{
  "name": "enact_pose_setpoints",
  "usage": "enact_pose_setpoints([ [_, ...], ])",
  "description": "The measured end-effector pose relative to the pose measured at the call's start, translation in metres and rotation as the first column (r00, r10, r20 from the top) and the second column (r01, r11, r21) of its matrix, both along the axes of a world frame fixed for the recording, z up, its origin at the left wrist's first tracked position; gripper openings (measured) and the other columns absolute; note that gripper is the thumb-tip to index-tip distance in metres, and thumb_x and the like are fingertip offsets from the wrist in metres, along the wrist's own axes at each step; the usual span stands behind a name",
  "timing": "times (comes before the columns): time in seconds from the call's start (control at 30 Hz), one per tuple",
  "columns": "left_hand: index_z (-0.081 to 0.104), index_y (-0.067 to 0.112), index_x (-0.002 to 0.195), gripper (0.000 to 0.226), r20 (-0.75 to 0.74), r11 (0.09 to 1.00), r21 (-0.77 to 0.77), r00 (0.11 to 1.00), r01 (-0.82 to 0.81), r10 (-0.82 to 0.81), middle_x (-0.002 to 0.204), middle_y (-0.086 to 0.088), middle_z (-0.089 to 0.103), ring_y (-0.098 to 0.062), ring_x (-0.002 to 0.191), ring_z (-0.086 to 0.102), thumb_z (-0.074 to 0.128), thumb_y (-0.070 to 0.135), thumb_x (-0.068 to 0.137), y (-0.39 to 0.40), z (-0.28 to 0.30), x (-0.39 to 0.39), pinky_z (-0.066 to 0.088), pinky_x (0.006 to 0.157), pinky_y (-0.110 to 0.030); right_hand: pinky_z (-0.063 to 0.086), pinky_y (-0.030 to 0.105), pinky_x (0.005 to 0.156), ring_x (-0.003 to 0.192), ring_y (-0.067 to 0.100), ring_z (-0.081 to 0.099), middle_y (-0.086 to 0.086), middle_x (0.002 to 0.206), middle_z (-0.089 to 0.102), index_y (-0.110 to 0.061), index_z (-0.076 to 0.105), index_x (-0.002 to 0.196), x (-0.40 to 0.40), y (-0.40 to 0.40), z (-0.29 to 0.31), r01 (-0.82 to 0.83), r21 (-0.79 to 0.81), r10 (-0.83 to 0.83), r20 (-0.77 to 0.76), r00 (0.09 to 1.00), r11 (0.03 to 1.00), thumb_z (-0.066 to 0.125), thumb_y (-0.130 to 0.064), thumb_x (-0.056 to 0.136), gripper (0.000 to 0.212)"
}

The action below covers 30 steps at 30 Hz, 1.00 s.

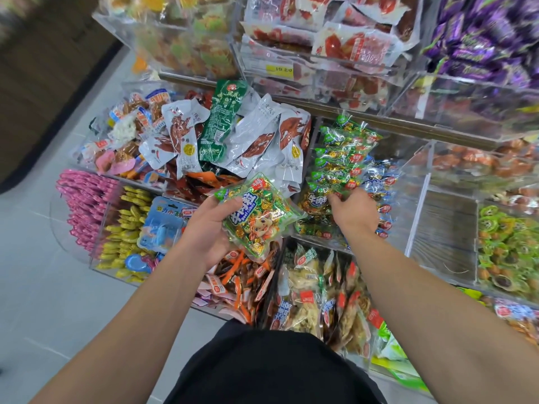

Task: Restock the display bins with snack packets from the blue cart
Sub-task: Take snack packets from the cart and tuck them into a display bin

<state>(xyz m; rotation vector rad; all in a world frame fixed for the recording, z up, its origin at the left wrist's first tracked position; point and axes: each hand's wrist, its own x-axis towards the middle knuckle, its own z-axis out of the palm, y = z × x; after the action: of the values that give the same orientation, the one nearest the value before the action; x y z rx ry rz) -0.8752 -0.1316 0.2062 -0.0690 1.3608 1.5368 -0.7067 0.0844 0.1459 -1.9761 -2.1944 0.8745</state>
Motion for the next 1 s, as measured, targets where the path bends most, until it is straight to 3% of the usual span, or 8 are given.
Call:
enact_pose_setpoints([
  [0.13,0.061,0.016,0.119,0.045,0.004,1.000,-0.004,1.000,-0.009,0.009,0.112,-0.011,0.076,-0.028,0.095,0.075,0.074,0.023,0.077,0.002,-0.002,0.000,0.060,0.068,-0.049,0.056,0.036,0.062,0.062,0.017,0.071,-0.002,0.080,0.069,-0.020,0.058,0.095,0.013,-0.002,0.002,0.063,-0.109,-0.092,-0.288,0.953,0.992,0.068,-0.044,0.087,0.027],
  [0.2,0.060,0.016,0.120,0.038,0.016,1.000,0.003,1.000,-0.017,0.017,0.113,-0.011,0.075,-0.029,0.097,0.075,0.071,0.020,0.083,0.002,-0.004,0.001,0.060,0.069,-0.051,0.058,0.038,0.057,0.052,0.010,0.069,-0.004,0.080,0.070,-0.022,0.055,0.097,0.019,-0.006,0.002,0.093,-0.157,-0.146,-0.374,0.916,0.983,0.071,-0.038,0.085,0.026],
  [0.33,0.060,0.015,0.118,0.036,0.029,1.000,0.016,1.000,-0.008,0.007,0.112,-0.012,0.075,-0.031,0.096,0.075,0.069,0.019,0.084,0.004,-0.005,-0.001,0.060,0.068,-0.051,0.059,0.043,0.062,0.058,0.010,0.071,-0.003,0.080,0.071,-0.026,0.054,0.098,0.030,-0.012,0.002,0.108,-0.238,-0.212,-0.469,0.857,0.965,0.071,-0.030,0.085,0.022],
  [0.43,0.060,0.014,0.116,0.040,0.037,1.000,0.031,0.999,0.003,-0.004,0.111,-0.013,0.076,-0.030,0.094,0.075,0.071,0.020,0.078,0.005,-0.004,-0.002,0.060,0.070,-0.051,0.058,0.042,0.063,0.057,0.013,0.071,-0.004,0.087,0.070,-0.029,0.054,0.094,0.040,-0.015,0.001,0.083,-0.239,-0.193,-0.485,0.853,0.968,0.069,-0.026,0.086,0.017],
  [0.57,0.061,0.013,0.114,0.035,0.050,1.000,0.026,0.999,-0.006,0.004,0.110,-0.013,0.076,-0.031,0.094,0.075,0.070,0.018,0.081,0.004,-0.004,-0.002,0.060,0.072,-0.051,0.052,0.029,0.062,0.064,0.012,0.067,-0.020,0.069,0.056,-0.027,0.064,0.086,0.048,-0.018,-0.001,0.059,-0.122,-0.109,-0.460,0.881,0.991,0.071,-0.026,0.087,0.007],
  [0.67,0.061,0.014,0.114,0.022,0.034,1.000,0.016,0.999,-0.005,0.004,0.111,-0.013,0.076,-0.030,0.096,0.075,0.064,0.014,0.092,0.002,-0.005,-0.001,0.060,0.073,-0.052,0.045,0.025,0.062,0.067,0.009,0.061,-0.012,0.073,0.063,-0.030,0.060,0.078,0.044,-0.016,0.001,0.051,-0.049,-0.068,-0.444,0.894,0.997,0.070,-0.032,0.088,0.014],
  [0.83,0.061,0.014,0.113,0.025,0.021,1.000,0.007,1.000,-0.008,0.008,0.108,-0.012,0.076,-0.030,0.093,0.075,0.067,0.016,0.089,-0.002,-0.003,0.001,0.060,0.070,-0.050,0.054,0.033,0.065,0.066,0.017,0.070,0.003,0.090,0.072,-0.022,0.060,0.098,0.024,-0.006,0.005,0.076,-0.115,-0.114,-0.376,0.920,0.991,0.062,-0.035,0.093,0.014],
  [1.0,0.060,0.014,0.118,0.027,0.021,1.000,-0.004,1.000,-0.021,0.021,0.112,-0.012,0.075,-0.031,0.098,0.075,0.066,0.016,0.092,-0.005,-0.004,-0.001,0.060,0.074,-0.052,0.044,0.031,0.060,0.069,0.023,0.063,0.002,0.074,0.067,-0.024,0.063,0.082,0.025,0.008,0.014,0.004,-0.064,-0.031,-0.429,0.903,0.998,0.062,-0.040,0.091,0.018],
])
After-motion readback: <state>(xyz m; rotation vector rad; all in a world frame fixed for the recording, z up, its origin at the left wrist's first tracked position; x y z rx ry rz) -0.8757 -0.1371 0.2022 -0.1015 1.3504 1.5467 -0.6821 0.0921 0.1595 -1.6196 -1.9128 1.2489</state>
